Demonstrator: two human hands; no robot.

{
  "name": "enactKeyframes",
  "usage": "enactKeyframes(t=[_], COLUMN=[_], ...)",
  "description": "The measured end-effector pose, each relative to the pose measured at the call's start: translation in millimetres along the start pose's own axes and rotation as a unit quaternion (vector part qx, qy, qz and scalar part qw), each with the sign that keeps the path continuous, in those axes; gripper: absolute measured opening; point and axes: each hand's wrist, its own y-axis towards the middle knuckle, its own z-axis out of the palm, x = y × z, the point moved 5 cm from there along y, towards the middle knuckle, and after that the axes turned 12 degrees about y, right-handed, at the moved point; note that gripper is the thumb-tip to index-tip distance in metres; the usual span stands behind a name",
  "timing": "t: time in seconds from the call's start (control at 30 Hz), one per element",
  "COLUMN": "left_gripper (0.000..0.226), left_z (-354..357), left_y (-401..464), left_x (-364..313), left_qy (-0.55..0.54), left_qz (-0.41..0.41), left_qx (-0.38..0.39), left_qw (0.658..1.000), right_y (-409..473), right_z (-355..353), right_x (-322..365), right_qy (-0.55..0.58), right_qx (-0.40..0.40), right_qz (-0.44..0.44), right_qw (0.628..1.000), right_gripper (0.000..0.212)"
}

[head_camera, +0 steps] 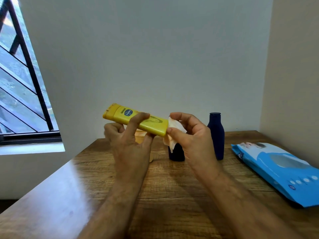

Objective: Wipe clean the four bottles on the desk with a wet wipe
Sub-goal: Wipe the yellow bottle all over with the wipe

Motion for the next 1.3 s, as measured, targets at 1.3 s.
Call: enactKeyframes(t=[1.3], left_gripper=[0.046], left_z=[8], left_y=[-11], left_x=[-7], left_qy=[-0.113], left_qz=[0.040], left_qx=[0.174], left_qw=[0.977], right_y=[-24], right_z=[19], right_x=[27], right_qy=[-0.340], right_qx=[0.175], right_qz=[-0.386], right_qw=[0.840], right_gripper=[0.042])
